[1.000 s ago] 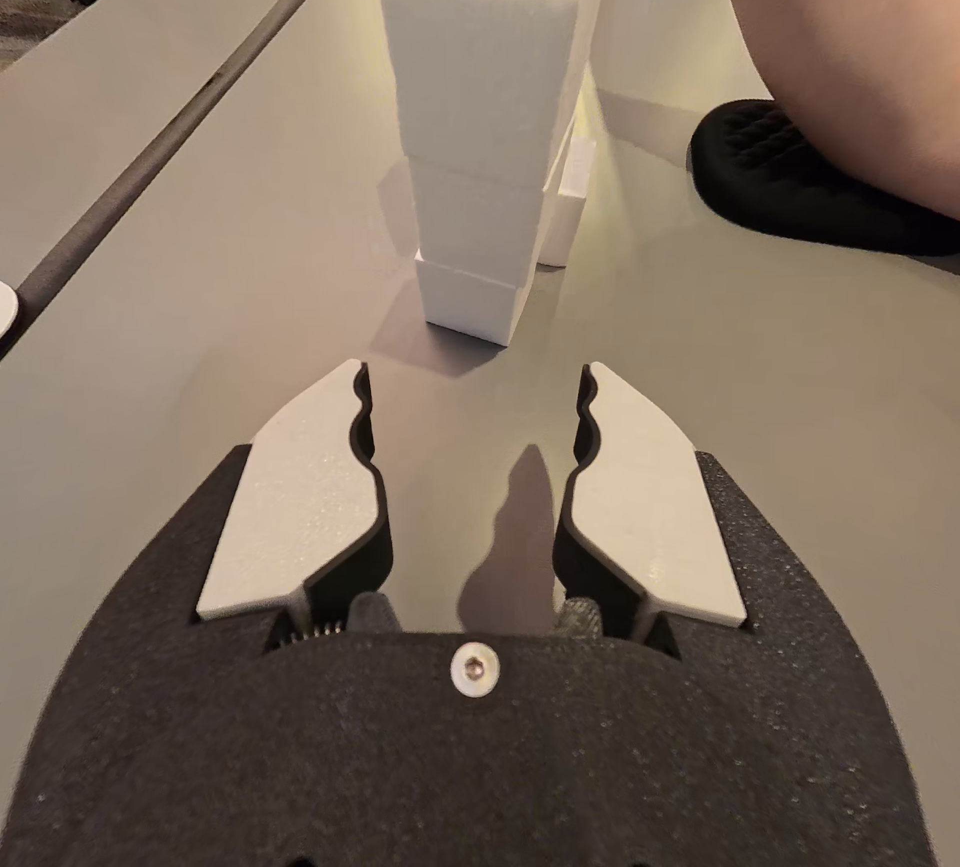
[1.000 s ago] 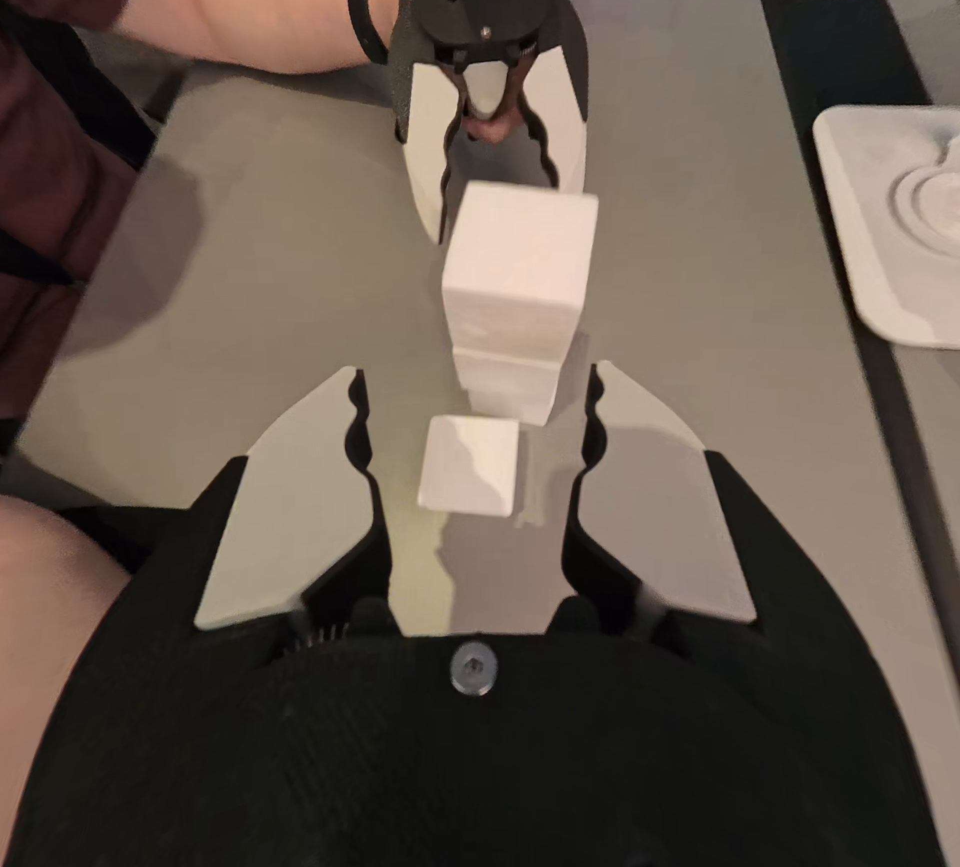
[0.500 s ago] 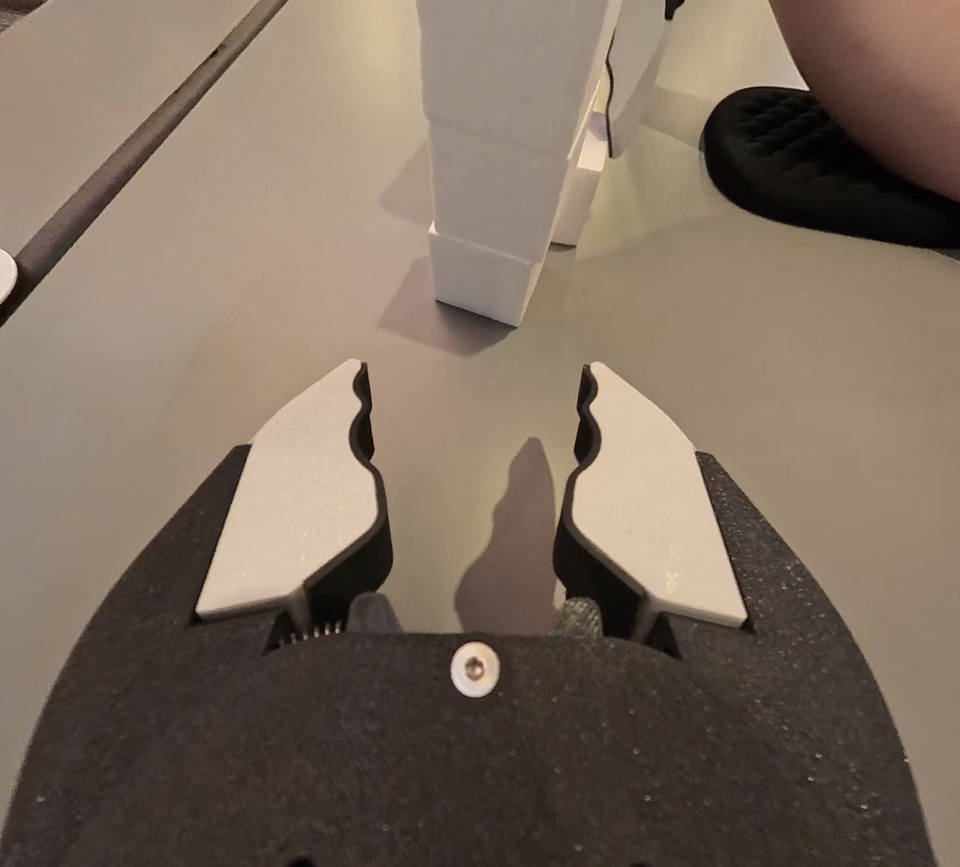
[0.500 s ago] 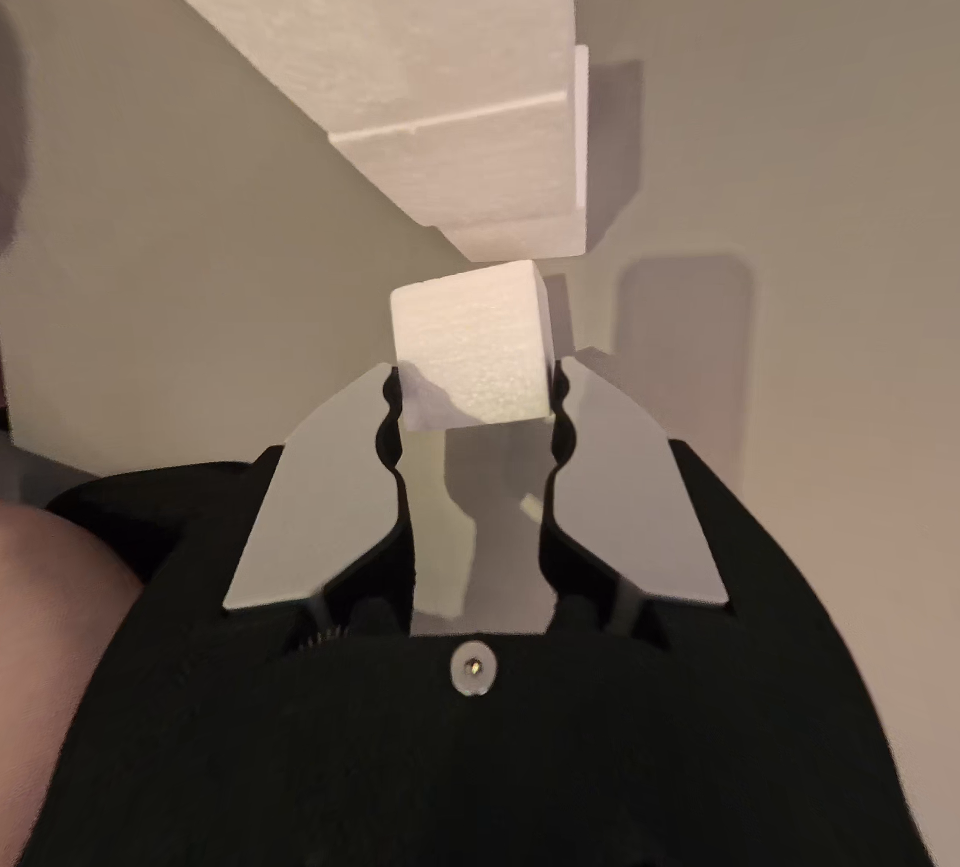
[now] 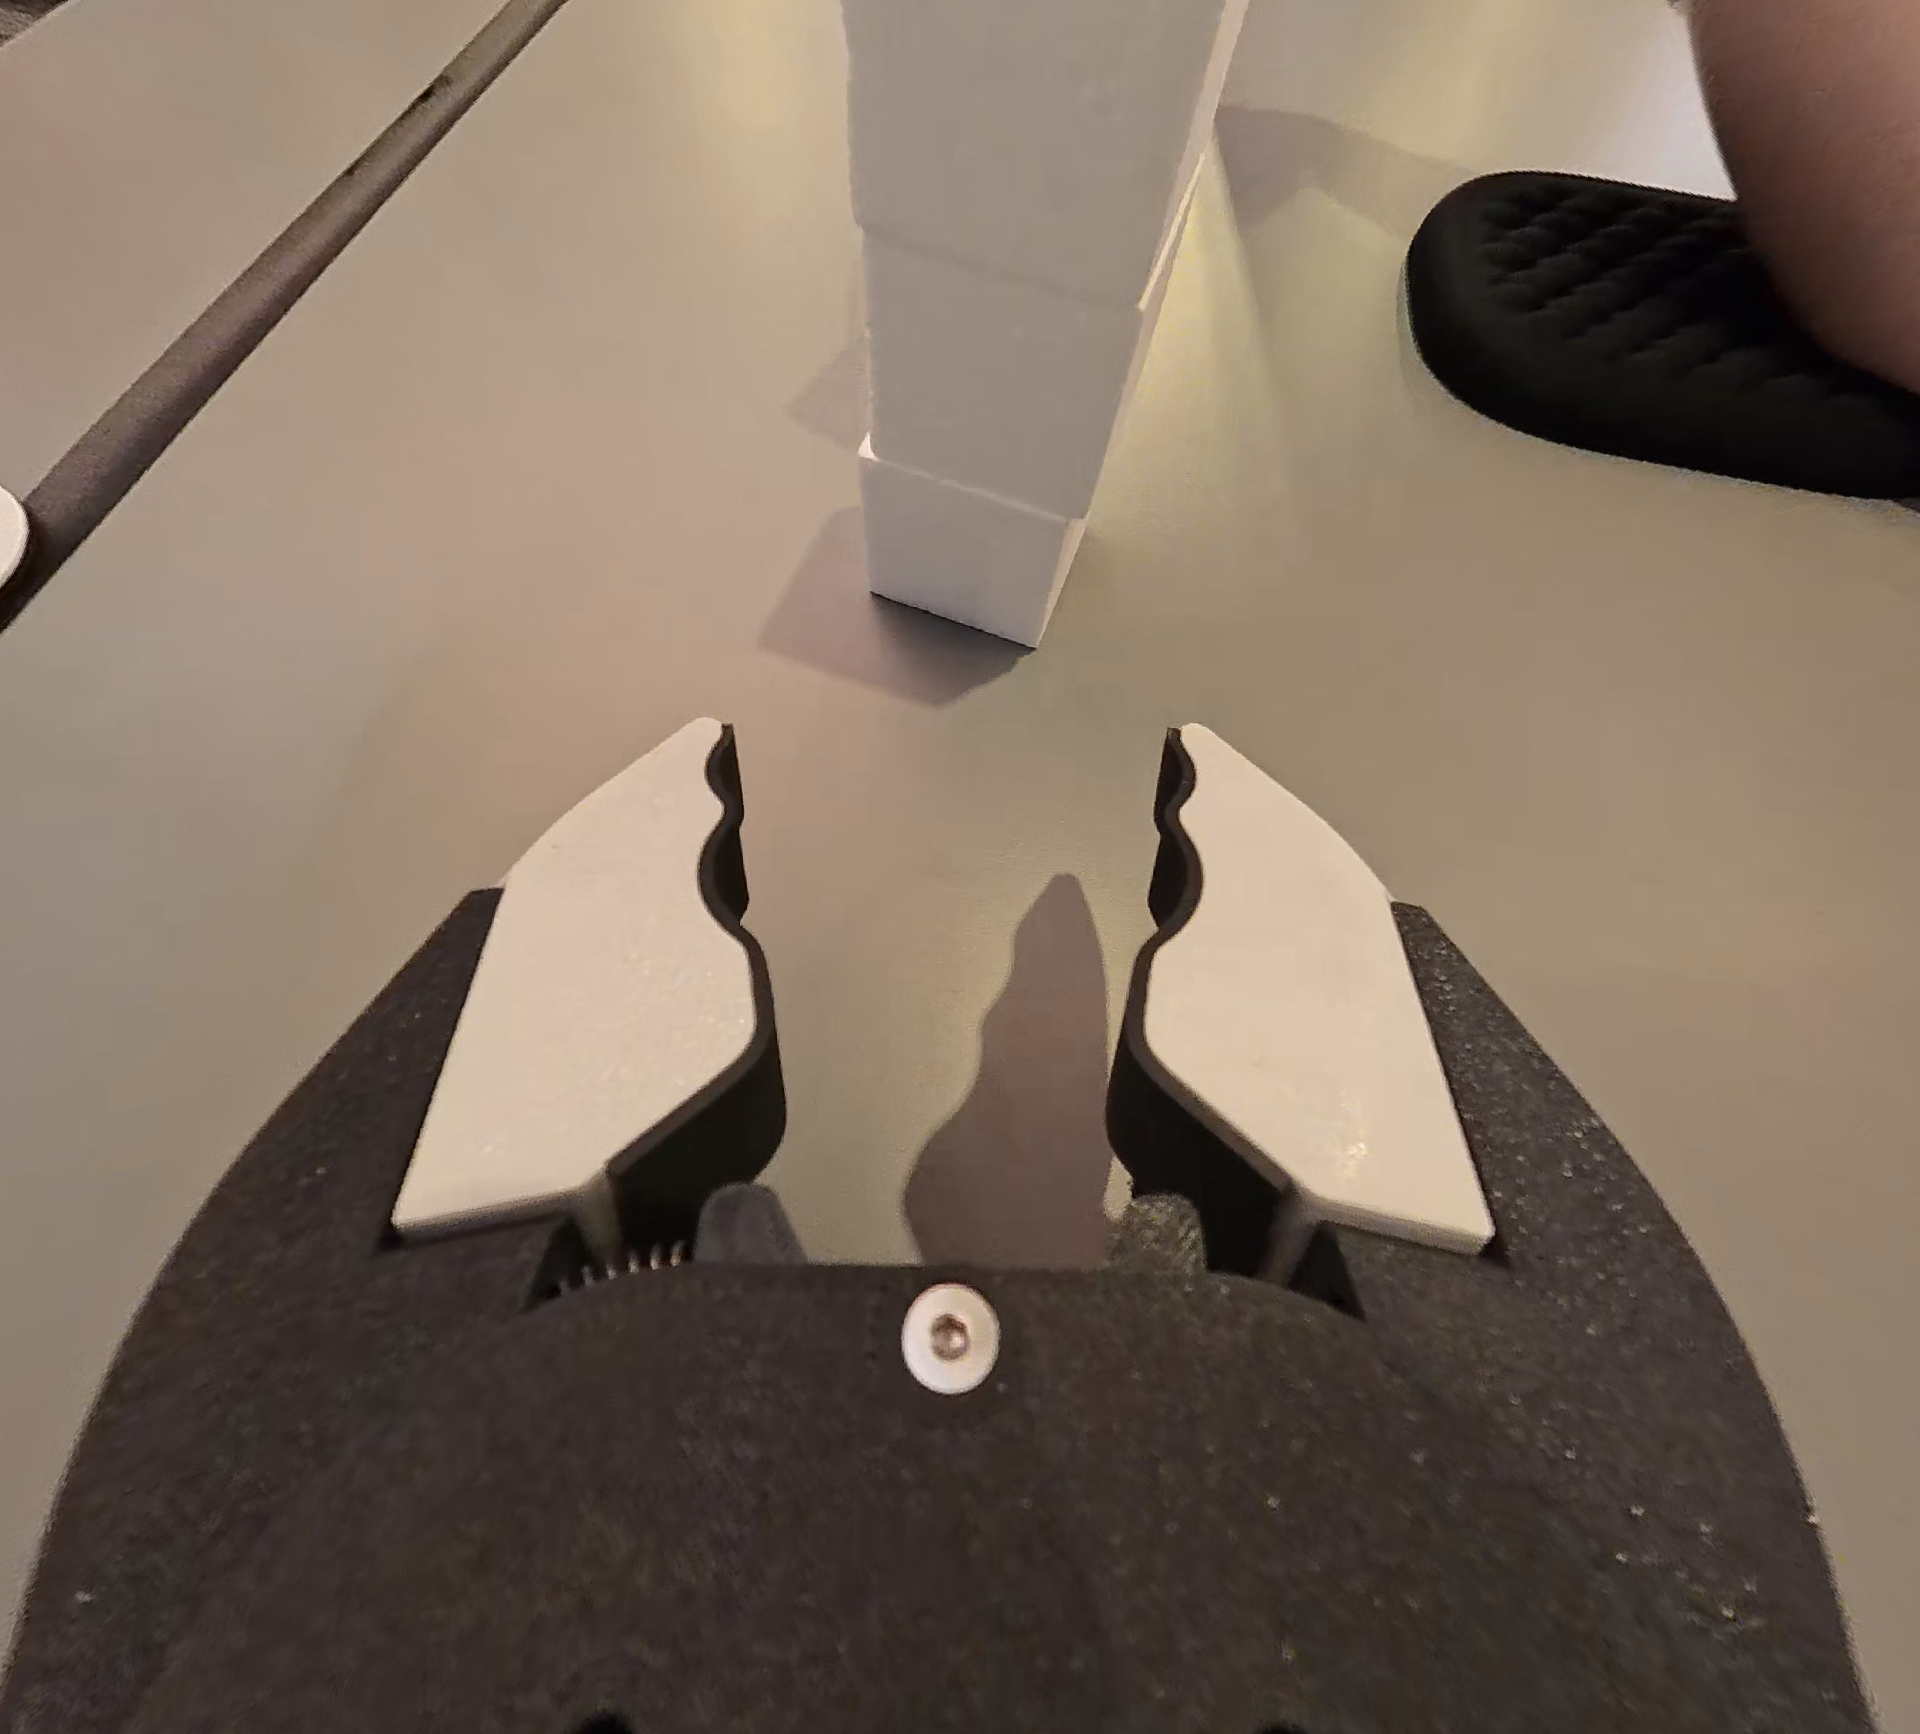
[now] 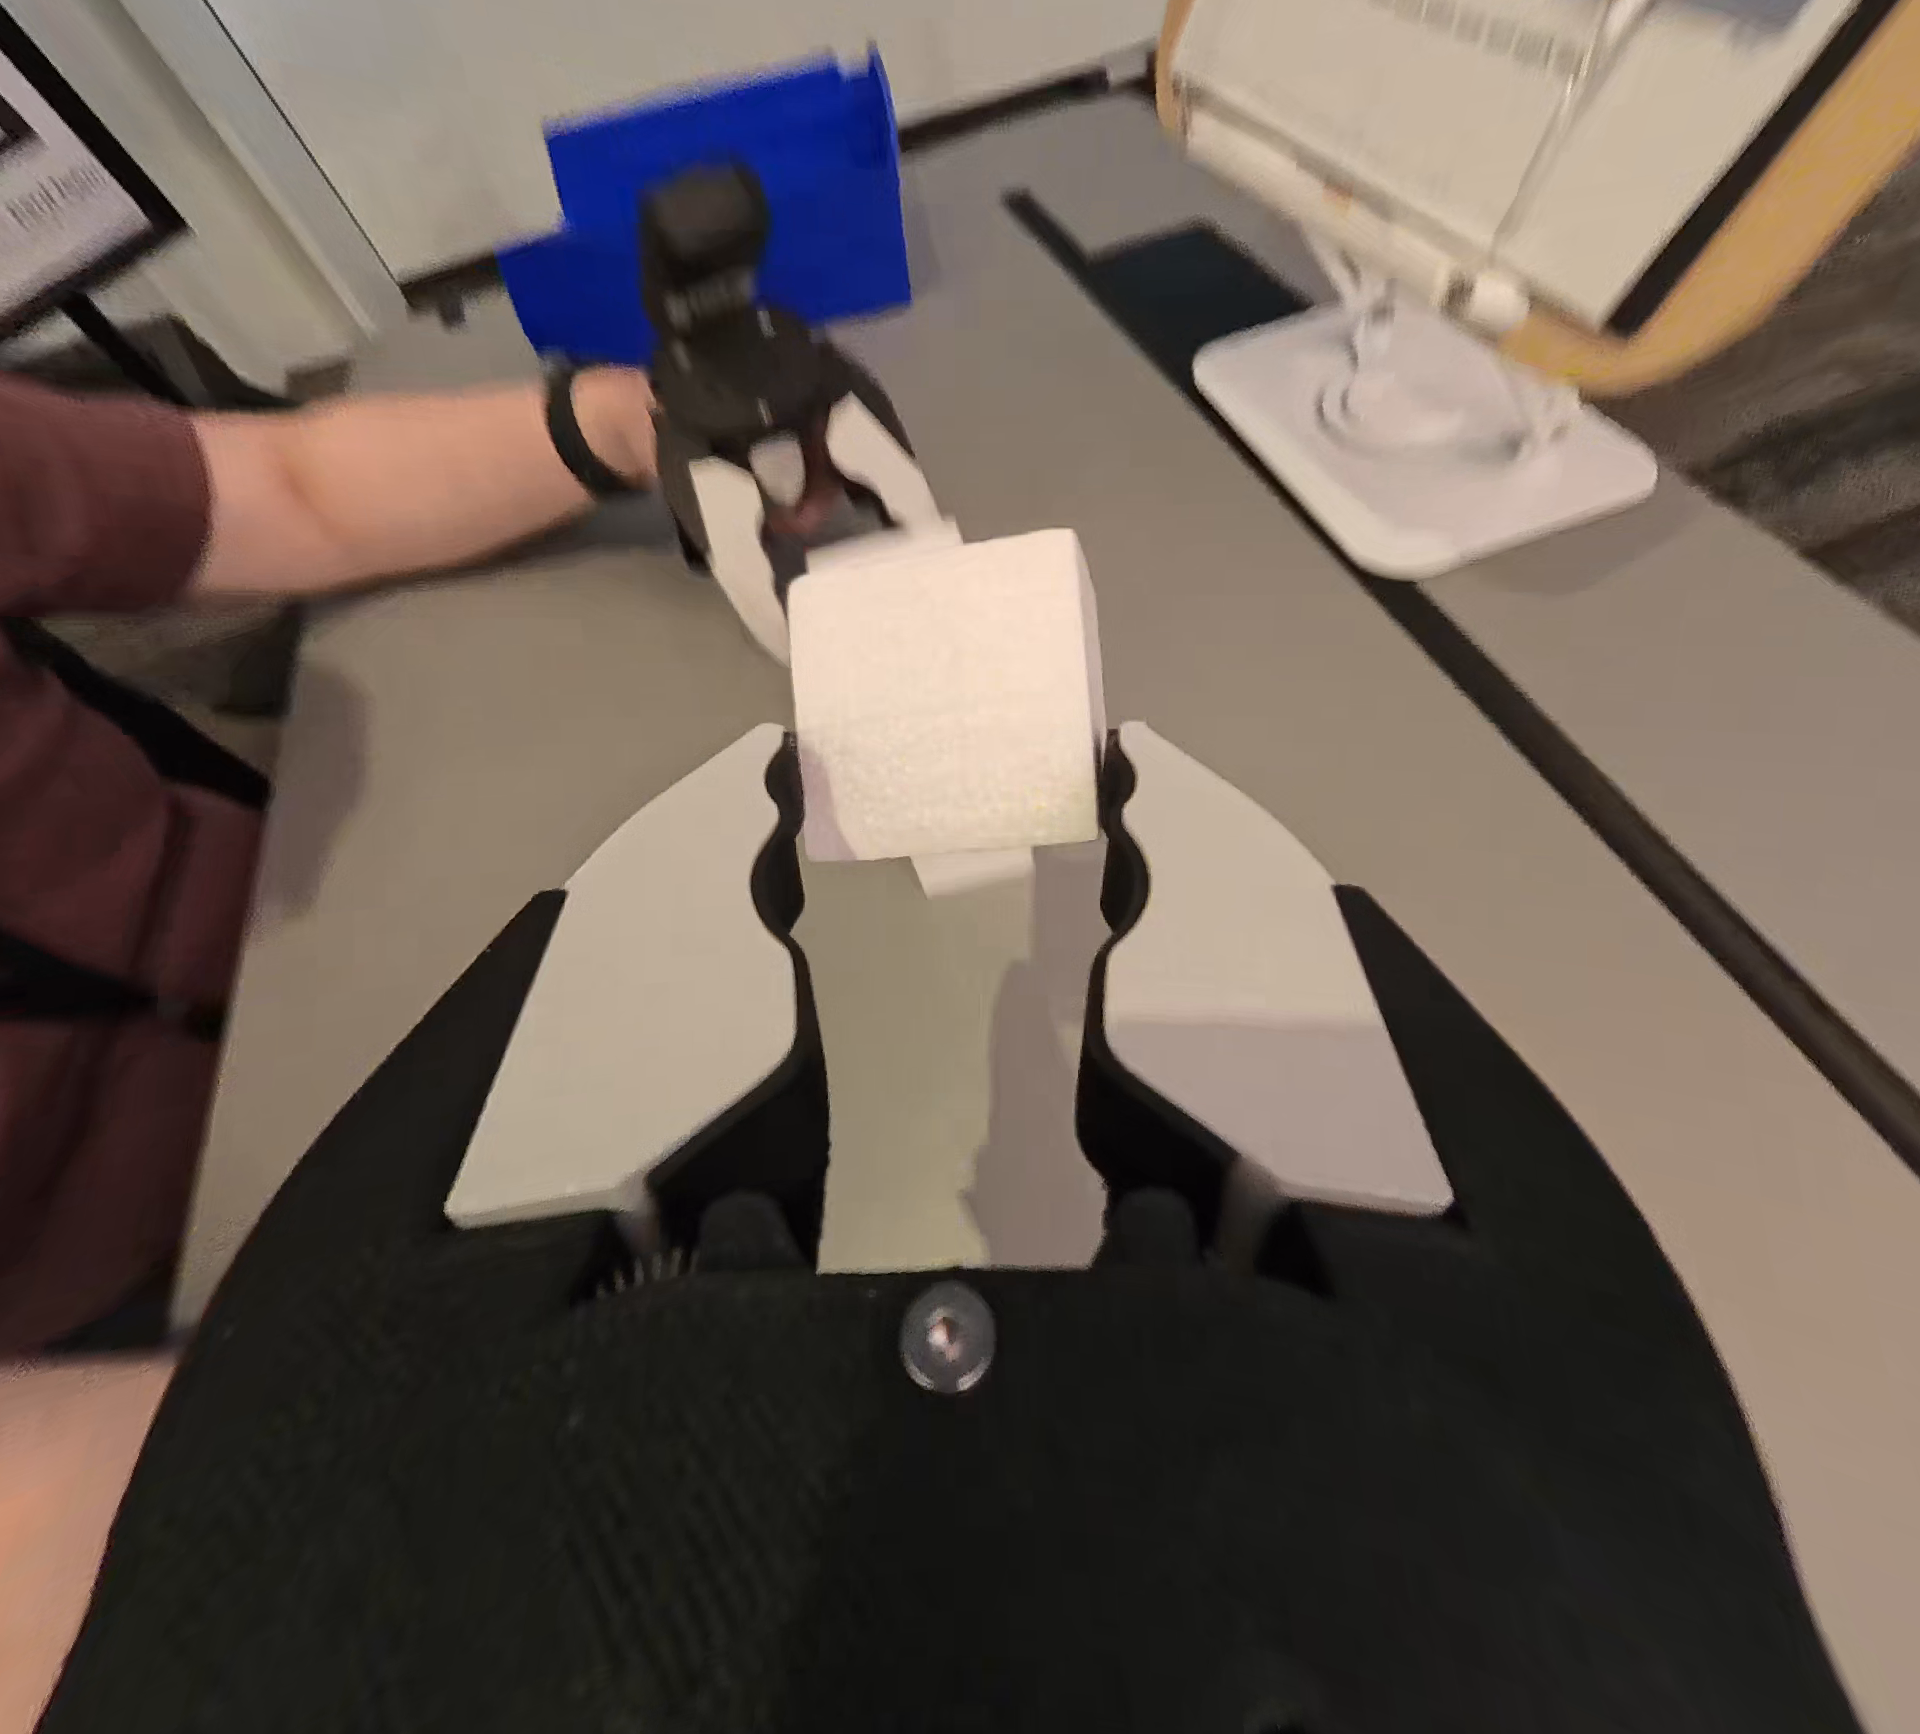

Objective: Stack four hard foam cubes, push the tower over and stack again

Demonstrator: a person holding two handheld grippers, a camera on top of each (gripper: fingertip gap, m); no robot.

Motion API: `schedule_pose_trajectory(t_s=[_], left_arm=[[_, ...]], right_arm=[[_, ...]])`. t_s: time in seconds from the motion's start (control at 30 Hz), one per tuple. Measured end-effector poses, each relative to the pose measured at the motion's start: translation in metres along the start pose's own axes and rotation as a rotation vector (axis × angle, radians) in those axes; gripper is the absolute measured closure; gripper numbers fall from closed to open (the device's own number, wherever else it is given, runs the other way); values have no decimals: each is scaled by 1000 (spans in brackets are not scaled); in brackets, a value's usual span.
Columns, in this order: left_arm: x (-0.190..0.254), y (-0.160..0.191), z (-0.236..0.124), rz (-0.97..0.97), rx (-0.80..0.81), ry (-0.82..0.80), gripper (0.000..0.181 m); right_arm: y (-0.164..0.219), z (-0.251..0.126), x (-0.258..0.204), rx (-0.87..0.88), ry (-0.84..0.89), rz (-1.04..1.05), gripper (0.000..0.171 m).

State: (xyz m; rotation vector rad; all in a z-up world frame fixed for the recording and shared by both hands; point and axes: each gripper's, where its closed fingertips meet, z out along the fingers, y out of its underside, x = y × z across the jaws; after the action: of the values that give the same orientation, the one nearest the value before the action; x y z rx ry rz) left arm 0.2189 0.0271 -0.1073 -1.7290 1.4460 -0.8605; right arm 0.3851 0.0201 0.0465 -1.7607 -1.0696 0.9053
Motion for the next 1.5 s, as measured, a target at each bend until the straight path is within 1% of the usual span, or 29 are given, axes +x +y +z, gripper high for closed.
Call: schedule_pose_trajectory(t_s=[0.07, 0.1, 0.2, 0.33, 0.47, 0.57, 0.8, 1.0, 1.1, 1.37, 1.5], left_arm=[[1, 1, 1, 1, -4, 1, 105], [1, 2, 1, -1, -7, 3, 105], [2, 4, 2, -4, -17, 9, 105], [2, 5, 2, -9, -21, 3, 105], [-1, 5, 0, -19, -9, -3, 106], [-4, 6, 0, -28, -12, 0, 106], [-2, 3, 3, -29, -11, 3, 107], [2, 1, 5, -8, -22, 14, 107], [3, 3, 6, -15, -28, 23, 107], [2, 7, 10, -8, -50, 28, 107], [1, 15, 12, -17, -71, 24, 107]], right_arm=[[-28, 12, -13, 54, -27, -4, 116], [-34, 20, -19, 47, -40, -17, 116], [-33, 49, -22, -52, -26, -74, 115], [-25, 68, -25, -203, -51, -19, 115], [-17, 72, -24, -303, -43, 40, 115], [-14, 74, -24, -349, -37, 34, 115], [-21, 73, -25, -376, -98, -24, 115], [-16, 78, -22, -475, -147, -27, 115], [-18, 80, -26, -478, -180, -35, 115], [-9, 80, -21, -543, -137, 10, 115], [-7, 81, -19, -553, -122, -13, 115]])
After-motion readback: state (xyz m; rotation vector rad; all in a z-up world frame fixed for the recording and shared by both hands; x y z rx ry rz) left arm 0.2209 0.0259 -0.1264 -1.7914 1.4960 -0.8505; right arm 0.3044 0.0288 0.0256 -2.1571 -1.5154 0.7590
